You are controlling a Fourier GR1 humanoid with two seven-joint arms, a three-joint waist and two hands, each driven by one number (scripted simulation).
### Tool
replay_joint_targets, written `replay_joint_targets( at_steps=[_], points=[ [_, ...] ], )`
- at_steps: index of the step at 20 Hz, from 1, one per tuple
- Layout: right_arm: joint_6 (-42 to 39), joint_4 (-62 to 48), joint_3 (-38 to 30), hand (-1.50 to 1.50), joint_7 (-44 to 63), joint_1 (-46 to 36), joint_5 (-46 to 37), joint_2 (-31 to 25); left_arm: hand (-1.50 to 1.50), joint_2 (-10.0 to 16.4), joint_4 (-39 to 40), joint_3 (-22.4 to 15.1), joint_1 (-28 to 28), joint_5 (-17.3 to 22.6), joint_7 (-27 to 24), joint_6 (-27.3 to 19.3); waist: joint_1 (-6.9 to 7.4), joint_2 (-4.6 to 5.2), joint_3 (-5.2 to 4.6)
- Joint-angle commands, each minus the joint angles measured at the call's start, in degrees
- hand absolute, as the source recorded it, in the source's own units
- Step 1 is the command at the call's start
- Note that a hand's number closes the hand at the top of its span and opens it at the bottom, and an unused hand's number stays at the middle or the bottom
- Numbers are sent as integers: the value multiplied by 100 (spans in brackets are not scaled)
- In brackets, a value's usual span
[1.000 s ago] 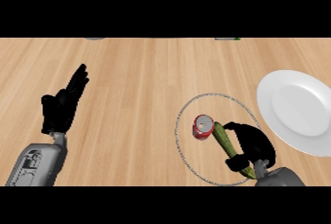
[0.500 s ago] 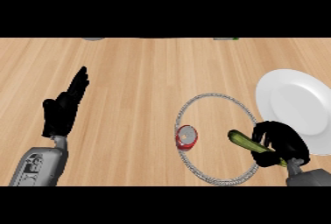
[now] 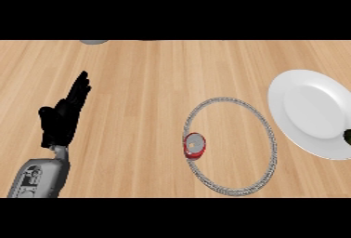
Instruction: Pick the squash from the placemat and place it in the plate
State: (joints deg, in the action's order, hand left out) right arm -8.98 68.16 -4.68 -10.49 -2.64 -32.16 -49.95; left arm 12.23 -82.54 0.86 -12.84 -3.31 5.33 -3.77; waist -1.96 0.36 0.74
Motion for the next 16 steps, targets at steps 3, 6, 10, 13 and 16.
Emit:
replay_joint_targets(
  at_steps=[3, 6, 10, 13, 16],
  points=[
    [514, -874, -1321, 150, -2184, -302, 907, -607, 0, 21, 60, 57, -16, 79, 21, 64, -14, -24, 7],
    [455, -1480, -1701, 150, -3280, -369, 1253, -735, 0, -41, 42, -29, -117, 36, 23, 57, 64, 11, 6],
    [53, -2181, -2006, 150, -4625, -628, 1674, -848, 0, -92, -18, -158, -103, -5, 135, 97, 255, 17, -5],
    [-529, -2896, -2107, 150, -5507, -752, 1761, -1241, 0, 138, 90, -7, -127, 107, -94, 344, 317, 30, -32],
    [-855, -3229, -1691, 150, -5525, -1167, 1568, -1188, 0, -344, 176, -422, -214, -307, 6, -90, 357, 29, -49]
  ],
)
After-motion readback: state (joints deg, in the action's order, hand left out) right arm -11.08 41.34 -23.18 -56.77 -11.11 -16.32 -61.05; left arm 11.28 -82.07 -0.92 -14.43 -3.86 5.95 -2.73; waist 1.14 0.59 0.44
